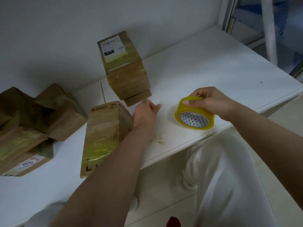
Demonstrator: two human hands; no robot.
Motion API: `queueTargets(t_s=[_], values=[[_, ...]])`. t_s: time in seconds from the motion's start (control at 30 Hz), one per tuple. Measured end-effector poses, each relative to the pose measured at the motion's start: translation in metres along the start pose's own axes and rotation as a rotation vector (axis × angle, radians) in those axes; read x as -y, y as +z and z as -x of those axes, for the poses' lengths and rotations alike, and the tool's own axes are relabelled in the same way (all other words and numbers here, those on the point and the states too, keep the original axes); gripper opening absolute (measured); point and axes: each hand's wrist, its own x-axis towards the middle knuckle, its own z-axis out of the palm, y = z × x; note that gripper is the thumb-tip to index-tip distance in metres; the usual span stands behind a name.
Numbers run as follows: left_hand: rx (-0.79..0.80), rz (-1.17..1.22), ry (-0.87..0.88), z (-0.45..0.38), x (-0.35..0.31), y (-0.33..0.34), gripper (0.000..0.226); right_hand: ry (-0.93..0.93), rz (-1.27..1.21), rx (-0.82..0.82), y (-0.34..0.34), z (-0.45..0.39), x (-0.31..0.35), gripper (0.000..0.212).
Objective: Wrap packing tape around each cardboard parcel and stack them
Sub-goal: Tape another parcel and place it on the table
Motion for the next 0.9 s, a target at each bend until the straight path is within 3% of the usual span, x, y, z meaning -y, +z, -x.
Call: queueTargets(t_s=[0.27,0.73,0.9], values=[[0.013,-0.088,-0.075,-0.004,0.025,0.053,0.028,-0.081,0.375,0.020,0.025,-0.031,-0.007,0.038],[0.047,-0.508,-0.159,-0.005,0.009,0.052,0.064,-0.091,0.634,-0.020,0.036,-0.037,-0.008,0.046],[-0.053,-0.378,-0.096,0.003,-0.011,0.012,0.062,-0.073,0.786,-0.114,0.036,-0.026,0.000,0.066]])
